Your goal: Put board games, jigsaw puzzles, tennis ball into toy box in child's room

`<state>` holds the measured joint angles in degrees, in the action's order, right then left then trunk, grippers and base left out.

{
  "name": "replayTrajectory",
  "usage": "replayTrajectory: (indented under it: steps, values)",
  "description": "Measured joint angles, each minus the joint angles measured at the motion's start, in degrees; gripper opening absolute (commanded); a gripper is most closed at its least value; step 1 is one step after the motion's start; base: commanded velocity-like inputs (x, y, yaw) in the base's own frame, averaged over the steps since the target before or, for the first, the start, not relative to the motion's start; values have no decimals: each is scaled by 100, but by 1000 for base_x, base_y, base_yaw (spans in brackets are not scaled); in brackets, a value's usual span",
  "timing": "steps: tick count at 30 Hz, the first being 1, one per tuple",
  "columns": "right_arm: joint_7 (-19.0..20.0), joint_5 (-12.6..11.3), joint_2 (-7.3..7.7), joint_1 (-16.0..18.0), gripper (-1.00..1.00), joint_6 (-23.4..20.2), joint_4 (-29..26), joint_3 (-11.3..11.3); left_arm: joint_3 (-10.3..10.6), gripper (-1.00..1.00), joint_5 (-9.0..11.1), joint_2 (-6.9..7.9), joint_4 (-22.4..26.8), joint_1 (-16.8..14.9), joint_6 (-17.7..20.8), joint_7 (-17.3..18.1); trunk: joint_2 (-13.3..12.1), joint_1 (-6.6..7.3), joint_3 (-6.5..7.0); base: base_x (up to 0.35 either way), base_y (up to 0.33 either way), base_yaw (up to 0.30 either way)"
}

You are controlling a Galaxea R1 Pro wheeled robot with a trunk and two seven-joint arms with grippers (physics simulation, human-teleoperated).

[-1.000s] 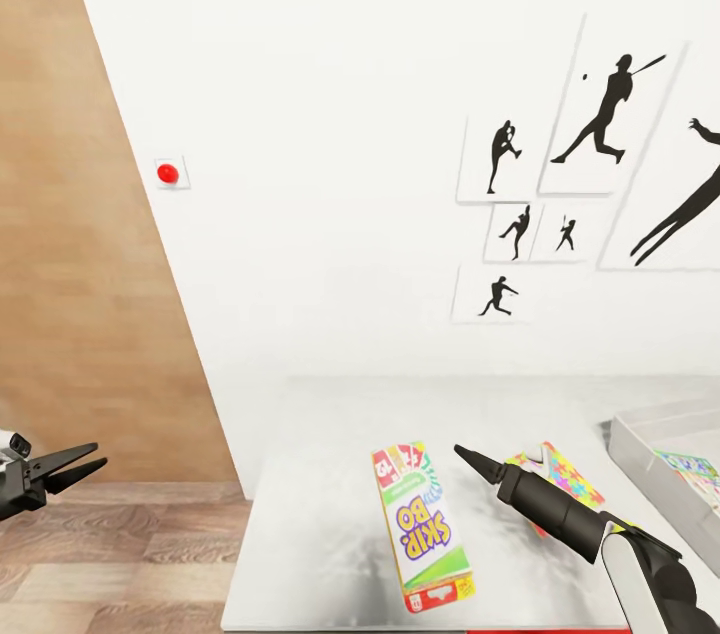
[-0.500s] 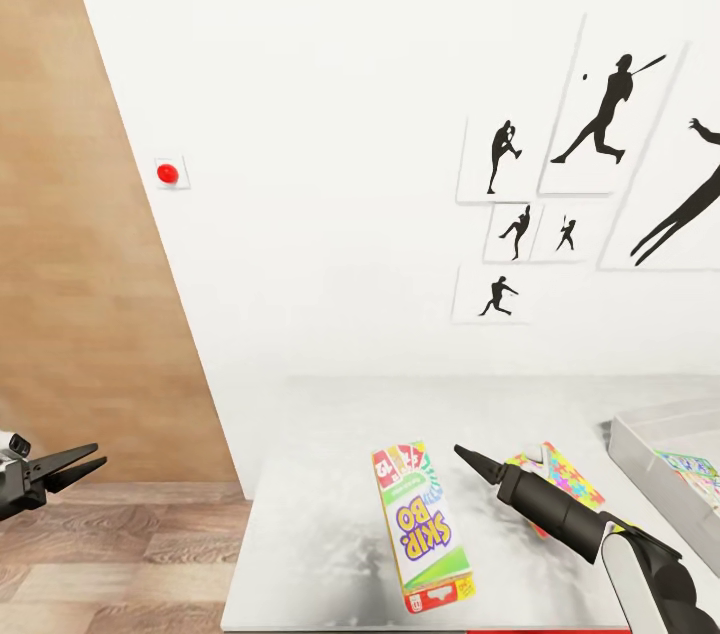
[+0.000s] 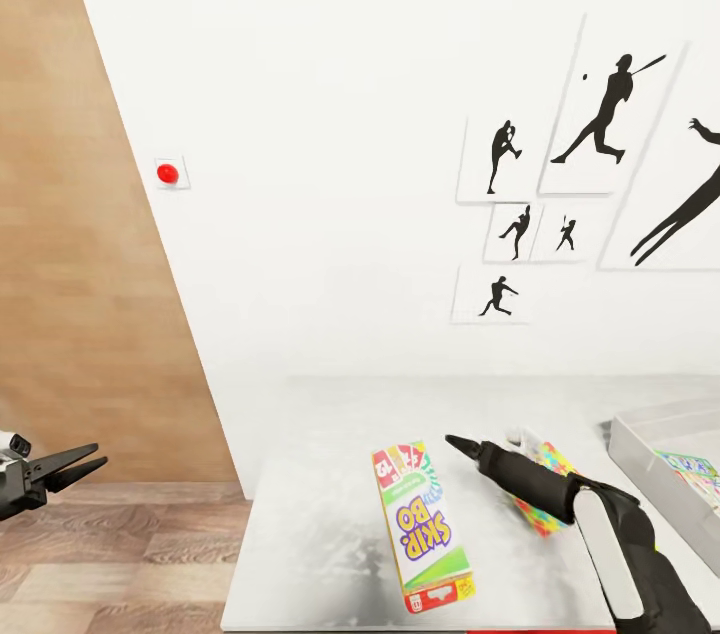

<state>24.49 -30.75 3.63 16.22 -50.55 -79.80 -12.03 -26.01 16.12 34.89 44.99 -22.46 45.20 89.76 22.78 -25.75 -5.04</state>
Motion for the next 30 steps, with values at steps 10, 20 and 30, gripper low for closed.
replayTrajectory:
  steps: [10, 20, 30]
  values:
    - [-2823, 117, -588, 2278, 100, -248, 2639, 674, -1, 100, -7, -1, 1, 0, -2, 0, 0, 0, 0, 0, 0, 0]
    - [-3249, 133, -657, 2574, 100, 339, 3281, 1065, -3, 100, -27, -1, 2, 1, -56, 0, 0, 1, -1, 0, 5, 0]
    - [-3263, 124, -595, 2575, 100, 324, 3310, 1157, -1, 100, -35, -1, 2, 1, -79, 0, 0, 1, -1, 0, 84, 0]
